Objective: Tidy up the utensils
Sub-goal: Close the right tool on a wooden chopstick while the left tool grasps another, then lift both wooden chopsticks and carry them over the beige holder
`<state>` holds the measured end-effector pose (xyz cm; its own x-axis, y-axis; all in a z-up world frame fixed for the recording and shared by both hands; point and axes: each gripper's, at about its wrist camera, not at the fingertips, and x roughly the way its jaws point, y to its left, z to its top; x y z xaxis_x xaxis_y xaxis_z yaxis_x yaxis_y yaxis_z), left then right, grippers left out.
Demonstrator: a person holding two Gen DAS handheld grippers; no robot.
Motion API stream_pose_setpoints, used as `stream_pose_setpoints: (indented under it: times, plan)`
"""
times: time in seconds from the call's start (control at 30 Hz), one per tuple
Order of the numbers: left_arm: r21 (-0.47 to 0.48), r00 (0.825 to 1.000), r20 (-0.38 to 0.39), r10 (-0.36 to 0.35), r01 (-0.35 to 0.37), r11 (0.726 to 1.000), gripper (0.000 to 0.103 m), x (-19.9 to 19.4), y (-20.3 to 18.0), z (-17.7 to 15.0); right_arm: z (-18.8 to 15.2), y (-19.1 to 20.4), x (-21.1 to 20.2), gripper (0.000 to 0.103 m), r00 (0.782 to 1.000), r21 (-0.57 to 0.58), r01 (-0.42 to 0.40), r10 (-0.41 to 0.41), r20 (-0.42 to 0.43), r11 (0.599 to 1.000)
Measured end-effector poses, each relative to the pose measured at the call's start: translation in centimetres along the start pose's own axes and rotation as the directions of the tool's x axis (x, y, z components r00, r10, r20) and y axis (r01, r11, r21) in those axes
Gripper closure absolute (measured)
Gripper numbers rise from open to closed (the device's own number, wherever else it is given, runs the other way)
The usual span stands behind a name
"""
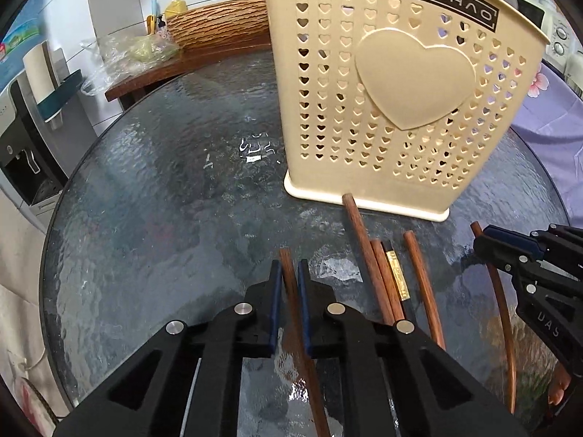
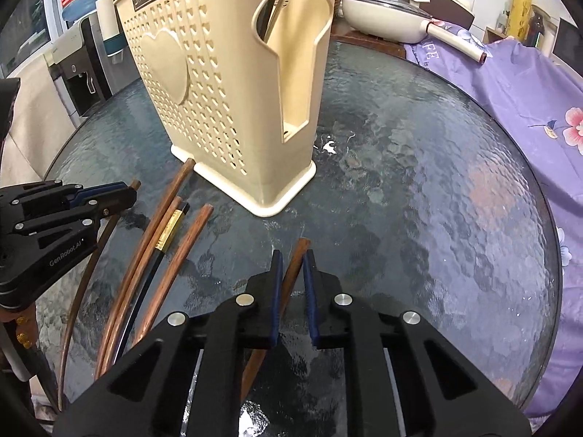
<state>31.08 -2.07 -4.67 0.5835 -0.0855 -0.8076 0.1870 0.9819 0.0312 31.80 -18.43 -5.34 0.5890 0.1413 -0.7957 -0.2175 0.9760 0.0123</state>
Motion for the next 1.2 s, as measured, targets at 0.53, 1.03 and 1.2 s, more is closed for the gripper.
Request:
stream_pose_setpoints:
  times: [0.53,1.03,1.2]
  plan:
    - [-0.024,1.0,0.026,0.0,0.001,1.0,0.096,-0.2,0.1,0.1,-0.4,-0.9,-0.4,0.093,0.999,0.04,-0.019,0.018,0.039,0.999]
    - [-0.059,0.988,0.13,-0.081,0.089,0.994,0.096,-4.7,0.9,0.3,0.1,-3.9,-4.6,0.093,0.986,0.108,-0.087,0.071,0.15,0.99]
    - [-0.049,0.979,0.177,-0.1,0.111,0.993,0.096,-6.9,0.5,0.4,0.2,-4.4,-6.9,0.093,0.973,0.102,-0.112,0.088,0.213,0.988]
